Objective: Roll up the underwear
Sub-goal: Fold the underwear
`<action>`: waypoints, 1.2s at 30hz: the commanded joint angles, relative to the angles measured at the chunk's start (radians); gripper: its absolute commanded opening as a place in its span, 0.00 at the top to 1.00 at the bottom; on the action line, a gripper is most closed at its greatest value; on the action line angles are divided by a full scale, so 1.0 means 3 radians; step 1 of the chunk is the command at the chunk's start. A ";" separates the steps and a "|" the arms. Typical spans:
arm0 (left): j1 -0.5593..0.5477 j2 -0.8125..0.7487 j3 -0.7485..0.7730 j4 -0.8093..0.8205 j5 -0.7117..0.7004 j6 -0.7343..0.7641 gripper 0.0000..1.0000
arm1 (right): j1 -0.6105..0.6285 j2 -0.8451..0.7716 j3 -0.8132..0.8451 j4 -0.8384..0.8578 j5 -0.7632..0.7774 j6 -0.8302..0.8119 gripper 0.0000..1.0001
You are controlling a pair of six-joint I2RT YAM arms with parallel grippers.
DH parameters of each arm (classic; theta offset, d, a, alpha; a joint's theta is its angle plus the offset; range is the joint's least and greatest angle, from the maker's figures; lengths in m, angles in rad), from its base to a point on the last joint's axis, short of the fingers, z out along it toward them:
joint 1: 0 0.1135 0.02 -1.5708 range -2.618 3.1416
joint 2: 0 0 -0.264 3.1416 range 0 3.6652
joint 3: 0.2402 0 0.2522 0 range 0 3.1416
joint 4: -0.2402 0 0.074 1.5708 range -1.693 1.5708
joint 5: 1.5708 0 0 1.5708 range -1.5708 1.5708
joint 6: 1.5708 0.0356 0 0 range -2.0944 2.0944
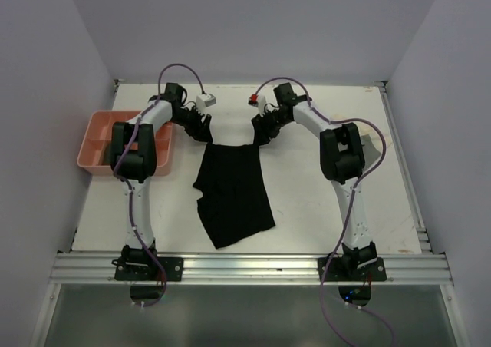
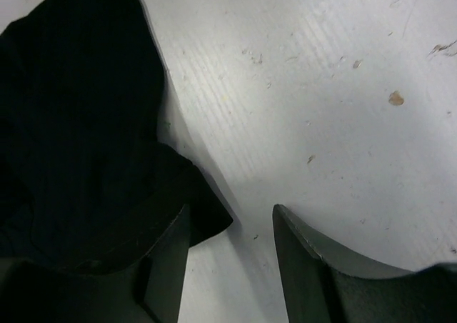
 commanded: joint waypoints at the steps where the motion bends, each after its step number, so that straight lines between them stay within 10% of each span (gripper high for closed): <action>1: 0.0055 0.0080 0.0186 -0.0059 0.0087 0.0013 0.41 | -0.0002 0.0144 0.0324 -0.0432 -0.0180 -0.0156 0.47; 17: 0.0091 0.0137 0.0089 -0.0401 0.0312 0.0171 0.46 | 0.0003 0.0452 0.0774 -0.0939 -0.0293 -0.0238 0.50; 28: 0.0091 0.0280 0.0156 -0.0448 0.0455 0.0212 0.56 | 0.0013 0.0411 0.0687 -0.0960 -0.0369 -0.0284 0.93; 36: 0.0106 0.0316 0.0202 -0.0632 0.0389 0.0314 0.61 | 0.0013 0.0309 0.0524 -0.0832 -0.0400 -0.0243 1.00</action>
